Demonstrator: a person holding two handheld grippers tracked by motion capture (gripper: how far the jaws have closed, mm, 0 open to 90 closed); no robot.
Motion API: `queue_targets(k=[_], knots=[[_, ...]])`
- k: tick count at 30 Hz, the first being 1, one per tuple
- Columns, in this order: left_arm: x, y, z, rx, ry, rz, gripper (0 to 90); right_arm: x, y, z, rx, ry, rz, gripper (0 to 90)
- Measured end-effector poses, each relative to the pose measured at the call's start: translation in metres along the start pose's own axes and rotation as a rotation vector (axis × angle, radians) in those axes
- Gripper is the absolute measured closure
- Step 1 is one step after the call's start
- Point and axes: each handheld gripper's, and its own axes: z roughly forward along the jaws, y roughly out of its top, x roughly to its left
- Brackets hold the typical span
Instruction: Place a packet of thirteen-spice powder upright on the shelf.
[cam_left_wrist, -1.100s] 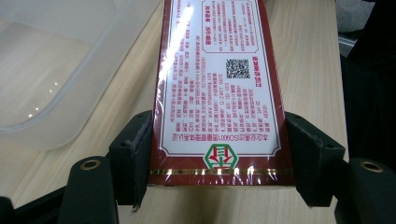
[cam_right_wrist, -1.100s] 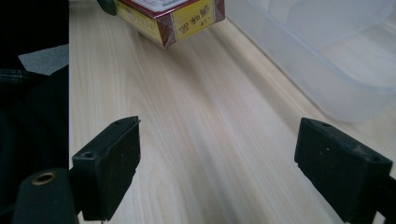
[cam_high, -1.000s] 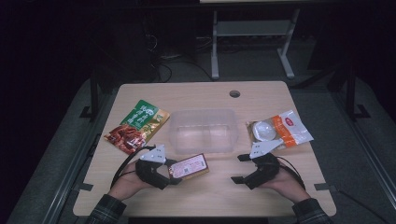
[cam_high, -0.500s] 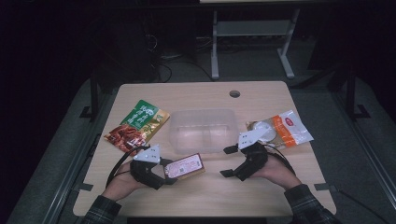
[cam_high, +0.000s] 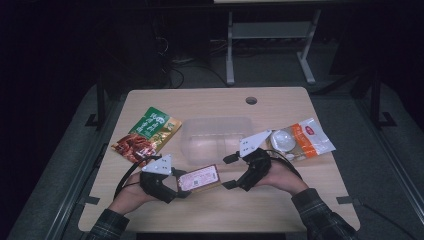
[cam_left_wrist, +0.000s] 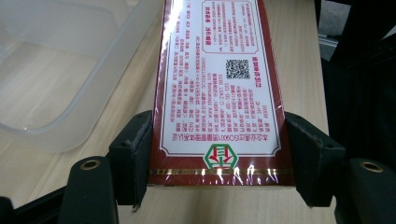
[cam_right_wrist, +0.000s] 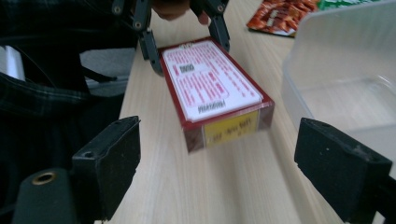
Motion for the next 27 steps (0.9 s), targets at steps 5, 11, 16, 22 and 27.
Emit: queue_targets(k=[5,11,16,22,27], knots=[[0.000,0.001,0.000,-0.006,-0.005,-0.001,31.8,-0.003,0.001,0.011,0.007,0.024,-0.009,13.9],[-0.001,0.002,0.001,-0.009,-0.011,0.003,31.8,-0.006,0.004,0.025,0.019,0.054,-0.015,13.9],[-0.002,0.003,0.002,-0.006,-0.015,0.011,31.8,-0.006,0.005,0.038,0.033,0.073,-0.029,14.7],[-0.003,0.003,0.001,-0.008,-0.017,0.014,31.8,-0.007,0.004,0.044,0.044,0.091,-0.032,15.8],[-0.003,0.003,0.002,-0.005,-0.024,0.025,31.8,-0.007,0.003,0.043,0.046,0.097,-0.040,19.2]])
